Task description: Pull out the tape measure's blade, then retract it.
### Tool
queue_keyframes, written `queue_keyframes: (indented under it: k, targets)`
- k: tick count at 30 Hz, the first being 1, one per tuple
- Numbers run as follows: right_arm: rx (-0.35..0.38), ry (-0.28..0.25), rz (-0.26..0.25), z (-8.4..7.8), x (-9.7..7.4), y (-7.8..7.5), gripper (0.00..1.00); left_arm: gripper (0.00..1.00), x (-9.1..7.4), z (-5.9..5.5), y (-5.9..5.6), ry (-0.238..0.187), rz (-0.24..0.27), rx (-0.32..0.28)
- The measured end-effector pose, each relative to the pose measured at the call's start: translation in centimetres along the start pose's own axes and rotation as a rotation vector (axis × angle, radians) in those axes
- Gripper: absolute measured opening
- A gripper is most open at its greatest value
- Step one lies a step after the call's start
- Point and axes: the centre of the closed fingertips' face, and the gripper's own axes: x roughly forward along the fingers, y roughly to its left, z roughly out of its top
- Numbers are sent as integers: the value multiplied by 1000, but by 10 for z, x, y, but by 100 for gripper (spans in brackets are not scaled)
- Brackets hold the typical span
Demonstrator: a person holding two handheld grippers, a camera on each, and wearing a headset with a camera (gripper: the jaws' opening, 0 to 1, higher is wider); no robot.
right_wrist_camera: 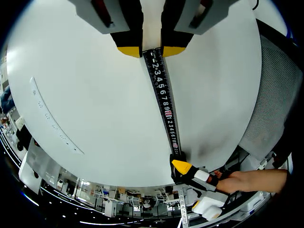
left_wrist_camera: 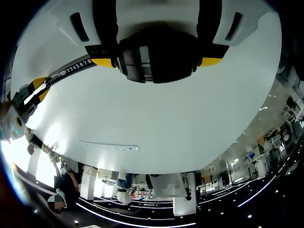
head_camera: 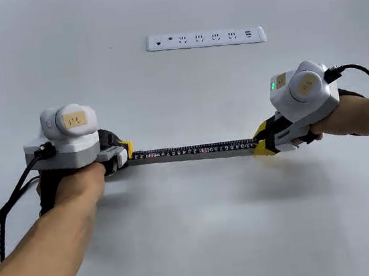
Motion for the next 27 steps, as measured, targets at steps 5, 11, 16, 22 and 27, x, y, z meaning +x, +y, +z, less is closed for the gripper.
queue_keyframes:
  k: [5,11,16,22,27]
  targets:
    - [-8,2,5,1,1,1,9,62,-2,0,1,1,2,7]
    - [-8,2,6,2,1,0,9,61,-2,1,2,5,2,9]
    - [-8,4,8,2,1,0,9,61,-1,0,3,4,5,11]
    - [-5,2,7,1,0,1,9,61,-1,0,3,5,5,13]
    - [-6,4,4,2,0,1,9,61,-1,0,3,5,4,13]
